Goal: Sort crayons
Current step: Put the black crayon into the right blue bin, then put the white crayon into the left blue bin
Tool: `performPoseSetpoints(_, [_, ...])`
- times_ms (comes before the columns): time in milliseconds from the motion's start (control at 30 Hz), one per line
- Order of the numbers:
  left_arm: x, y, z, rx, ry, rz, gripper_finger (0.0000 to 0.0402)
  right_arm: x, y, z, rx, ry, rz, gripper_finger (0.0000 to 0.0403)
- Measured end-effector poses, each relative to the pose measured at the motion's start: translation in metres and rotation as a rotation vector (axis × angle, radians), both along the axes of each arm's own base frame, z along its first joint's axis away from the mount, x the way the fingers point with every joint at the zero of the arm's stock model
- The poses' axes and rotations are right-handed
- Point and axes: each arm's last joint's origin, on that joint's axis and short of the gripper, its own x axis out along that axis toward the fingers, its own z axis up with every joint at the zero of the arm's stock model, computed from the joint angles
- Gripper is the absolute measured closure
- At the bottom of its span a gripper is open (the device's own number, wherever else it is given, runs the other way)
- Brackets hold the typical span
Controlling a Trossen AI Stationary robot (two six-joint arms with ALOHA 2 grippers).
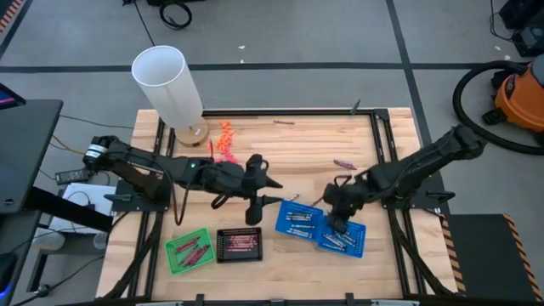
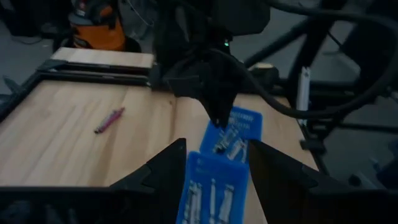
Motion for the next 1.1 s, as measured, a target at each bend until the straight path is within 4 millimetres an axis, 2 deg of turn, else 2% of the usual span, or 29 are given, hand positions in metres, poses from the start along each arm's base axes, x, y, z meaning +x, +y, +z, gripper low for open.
performPoseSetpoints(200, [-0.006,-0.019,-0.003,0.026,0.029,-0.02,0.0219,0.003,0.021,-0.023,-0.012,0.122,0.018,0.0354])
performPoseSetpoints(333, [-0.011,-0.03,-0.005,0.046,0.043,-0.017,0.0219,0.002,0.026,-0.036,0.008,0.247,0.028,0.0344])
performPoseSetpoints(500, [-0.015,-0.037,-0.007,0.074,0.067,-0.021,0.0219,0.002,0.027,-0.039,0.041,0.287,0.079,0.0314])
performPoseSetpoints(633, [-0.016,-0.037,-0.009,0.083,0.089,-0.018,0.0219,0.002,0.02,-0.033,0.078,0.271,0.098,0.029])
performPoseSetpoints(800, [-0.014,-0.033,-0.019,0.119,0.157,0.001,0.0219,-0.002,0.003,-0.016,0.058,0.195,0.031,0.0286])
performPoseSetpoints(967, [-0.001,-0.022,-0.037,0.153,0.234,0.061,0.0219,0.0,-0.013,-0.008,-0.093,0.076,-0.092,0.0288])
performPoseSetpoints(1100, [0.006,-0.012,-0.051,0.154,0.307,0.116,0.0219,0.015,-0.02,-0.017,-0.2,0.027,-0.104,0.0288])
